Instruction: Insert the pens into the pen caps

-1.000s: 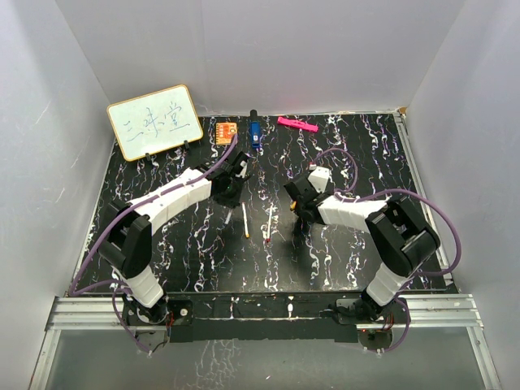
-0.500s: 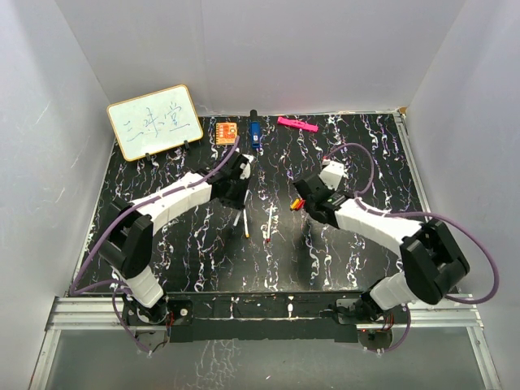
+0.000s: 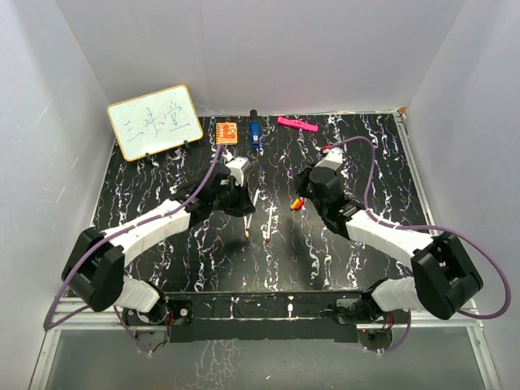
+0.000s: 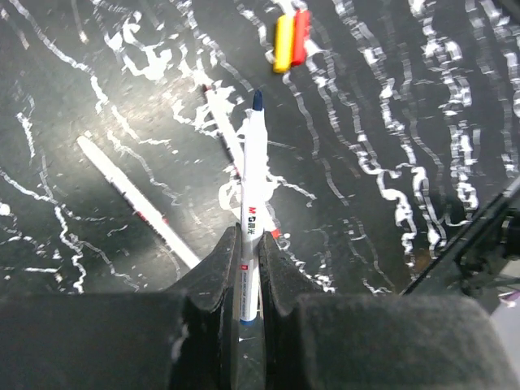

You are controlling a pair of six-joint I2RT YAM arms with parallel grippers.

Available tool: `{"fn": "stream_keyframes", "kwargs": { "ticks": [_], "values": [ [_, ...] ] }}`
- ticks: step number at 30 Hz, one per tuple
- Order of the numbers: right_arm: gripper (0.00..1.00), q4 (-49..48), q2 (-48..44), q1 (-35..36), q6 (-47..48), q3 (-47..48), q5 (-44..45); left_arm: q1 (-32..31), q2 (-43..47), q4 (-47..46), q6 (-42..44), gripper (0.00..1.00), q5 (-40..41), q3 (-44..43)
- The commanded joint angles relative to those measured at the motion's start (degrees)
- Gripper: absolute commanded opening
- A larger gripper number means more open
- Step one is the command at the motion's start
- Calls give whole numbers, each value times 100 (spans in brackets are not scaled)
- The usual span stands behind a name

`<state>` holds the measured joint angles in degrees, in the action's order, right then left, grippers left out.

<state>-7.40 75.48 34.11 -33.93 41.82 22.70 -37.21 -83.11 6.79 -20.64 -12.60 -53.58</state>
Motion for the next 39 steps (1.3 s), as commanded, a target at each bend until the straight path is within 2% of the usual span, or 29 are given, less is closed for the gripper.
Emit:
{"fn": "stream_keyframes", "kwargs": {
  "ticks": [1, 6, 10, 17, 28, 39],
  "values": [
    [0, -2126, -77, -36, 433, -134, -975, -80, 702, -1572, -218, 0, -565, 523],
    [0, -3196, -90, -37, 470, -345, -1654, -187, 821, -2441, -438, 0, -974, 952],
    [0, -3446, -99, -36, 576, -369, -2223, -338, 728, -2689, -493, 0, -1005, 1012],
    [0, -3812, -306, -36, 598, -619, -2641, -379, 766, -2855, -480, 0, -853, 1002],
    [0, -4436, -460, -30, 406, -998, -2431, -383, 801, -3155, -809, 0, -870, 1059],
    [0, -4560, -384, 88, 301, -952, -2051, -392, 721, -3070, -810, 0, -893, 953]
  ]
}}
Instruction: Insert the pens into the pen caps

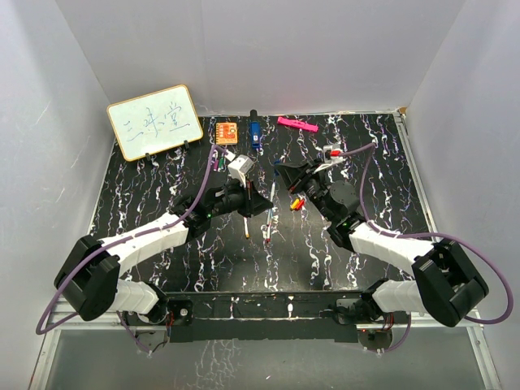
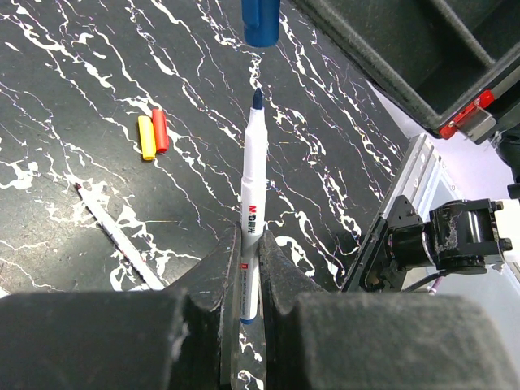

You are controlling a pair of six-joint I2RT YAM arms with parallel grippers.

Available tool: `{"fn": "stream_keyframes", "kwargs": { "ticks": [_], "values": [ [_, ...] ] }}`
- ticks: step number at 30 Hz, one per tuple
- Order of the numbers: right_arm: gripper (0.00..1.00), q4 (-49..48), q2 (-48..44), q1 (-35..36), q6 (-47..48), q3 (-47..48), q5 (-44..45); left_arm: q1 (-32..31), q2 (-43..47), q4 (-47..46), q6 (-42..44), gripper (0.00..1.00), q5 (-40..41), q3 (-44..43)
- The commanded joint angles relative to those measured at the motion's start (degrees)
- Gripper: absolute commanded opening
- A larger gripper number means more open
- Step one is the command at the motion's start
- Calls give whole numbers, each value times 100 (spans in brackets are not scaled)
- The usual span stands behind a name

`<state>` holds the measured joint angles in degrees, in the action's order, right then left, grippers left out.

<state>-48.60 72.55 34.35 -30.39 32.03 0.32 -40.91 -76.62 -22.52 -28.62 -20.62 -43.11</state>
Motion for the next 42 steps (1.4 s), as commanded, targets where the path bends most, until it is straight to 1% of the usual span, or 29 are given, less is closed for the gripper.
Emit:
{"fn": "stream_keyframes", "kwargs": {
  "ticks": [1, 18, 26, 42],
  "values": [
    [0, -444, -80, 76, -61, 23, 181, -18, 64, -143, -12, 0, -98, -104],
    [0, -457, -115, 260, -38, -189, 366, -22, 61, -160, 32, 0, -77, -188],
    [0, -484, -63, 267, 35, -118, 381, -23, 94, -165, 32, 0, -64, -172],
    [0, -484, -73, 387, -96, -272, 339, -23, -90, -441, -89, 0, 45, -259]
  ]
}}
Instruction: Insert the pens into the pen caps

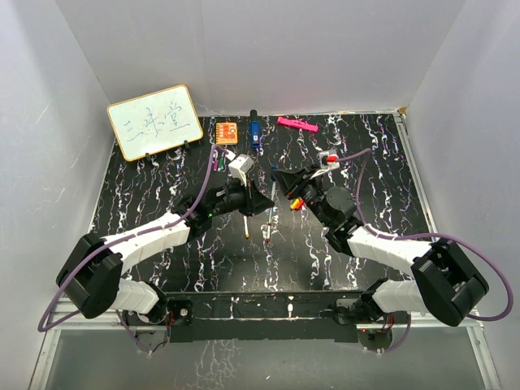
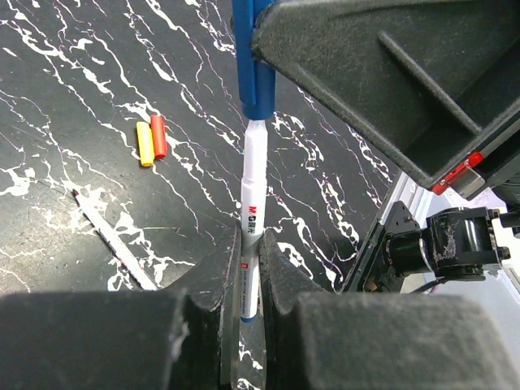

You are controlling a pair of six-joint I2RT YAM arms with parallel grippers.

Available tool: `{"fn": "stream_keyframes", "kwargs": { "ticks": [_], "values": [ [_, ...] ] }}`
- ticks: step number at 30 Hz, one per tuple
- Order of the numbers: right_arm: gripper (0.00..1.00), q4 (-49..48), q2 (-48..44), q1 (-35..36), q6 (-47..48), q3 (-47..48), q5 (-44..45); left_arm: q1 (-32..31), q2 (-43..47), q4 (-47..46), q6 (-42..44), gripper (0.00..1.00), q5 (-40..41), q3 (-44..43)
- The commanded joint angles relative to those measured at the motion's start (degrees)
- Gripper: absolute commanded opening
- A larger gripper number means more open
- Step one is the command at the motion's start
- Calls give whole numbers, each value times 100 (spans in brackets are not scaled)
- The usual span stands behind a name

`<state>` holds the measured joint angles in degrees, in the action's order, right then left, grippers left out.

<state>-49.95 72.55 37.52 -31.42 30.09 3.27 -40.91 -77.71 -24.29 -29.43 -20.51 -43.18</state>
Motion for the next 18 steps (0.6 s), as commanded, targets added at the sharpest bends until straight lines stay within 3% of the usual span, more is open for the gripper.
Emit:
{"fn": "stream_keyframes", "kwargs": {
  "ticks": [1, 18],
  "values": [
    [0, -348, -70, 76, -2, -92, 35, -22, 19, -263, -9, 0, 61, -256],
    [0, -321, -87, 129, -37, -203, -57, -23, 481, -787, -210, 0, 753, -8]
  ]
}}
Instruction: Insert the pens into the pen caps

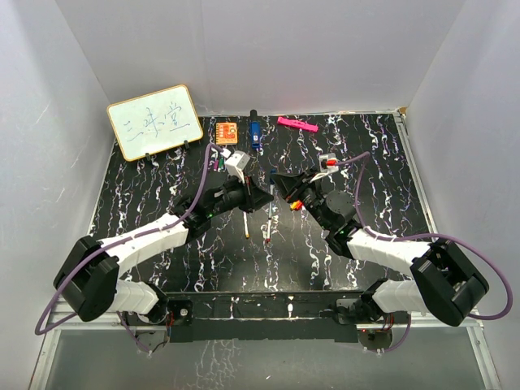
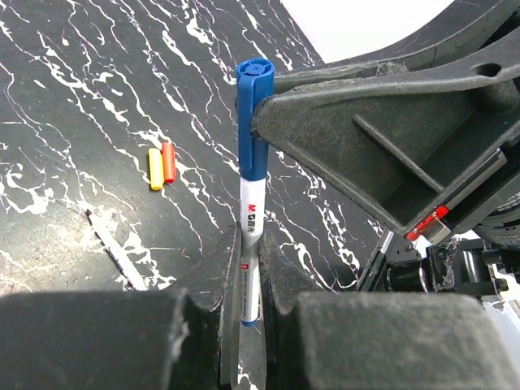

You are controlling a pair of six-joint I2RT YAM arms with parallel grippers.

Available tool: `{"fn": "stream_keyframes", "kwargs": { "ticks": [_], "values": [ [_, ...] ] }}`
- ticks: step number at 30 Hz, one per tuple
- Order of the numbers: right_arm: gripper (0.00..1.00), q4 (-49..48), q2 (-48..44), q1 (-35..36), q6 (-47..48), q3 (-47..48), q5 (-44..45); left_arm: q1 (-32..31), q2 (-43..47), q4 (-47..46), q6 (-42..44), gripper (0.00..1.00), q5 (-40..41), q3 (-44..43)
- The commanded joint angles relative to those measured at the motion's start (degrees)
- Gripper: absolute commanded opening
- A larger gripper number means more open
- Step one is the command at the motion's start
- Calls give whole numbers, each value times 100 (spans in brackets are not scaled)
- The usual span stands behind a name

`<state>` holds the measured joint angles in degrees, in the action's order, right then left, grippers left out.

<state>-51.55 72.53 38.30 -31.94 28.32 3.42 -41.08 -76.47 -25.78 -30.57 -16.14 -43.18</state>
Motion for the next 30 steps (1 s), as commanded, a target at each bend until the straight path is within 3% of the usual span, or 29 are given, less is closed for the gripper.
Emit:
{"fn": "stream_keyframes", "kwargs": {
  "ticks": [1, 12, 19, 30],
  "values": [
    [0, -167, -82, 58, 6, -28, -102, 1, 363, -710, -165, 0, 429, 3],
    [0, 17, 10, 81, 53, -9, -462, -5, 464, -1384, -297, 0, 918, -19],
    [0, 706, 83, 116, 358, 129, -643, 27, 517, -1169, -84, 0, 1009, -342],
    [0, 1036, 230, 169, 463, 176, -984, 146, 581, -1293, -39, 0, 1231, -402]
  ]
}}
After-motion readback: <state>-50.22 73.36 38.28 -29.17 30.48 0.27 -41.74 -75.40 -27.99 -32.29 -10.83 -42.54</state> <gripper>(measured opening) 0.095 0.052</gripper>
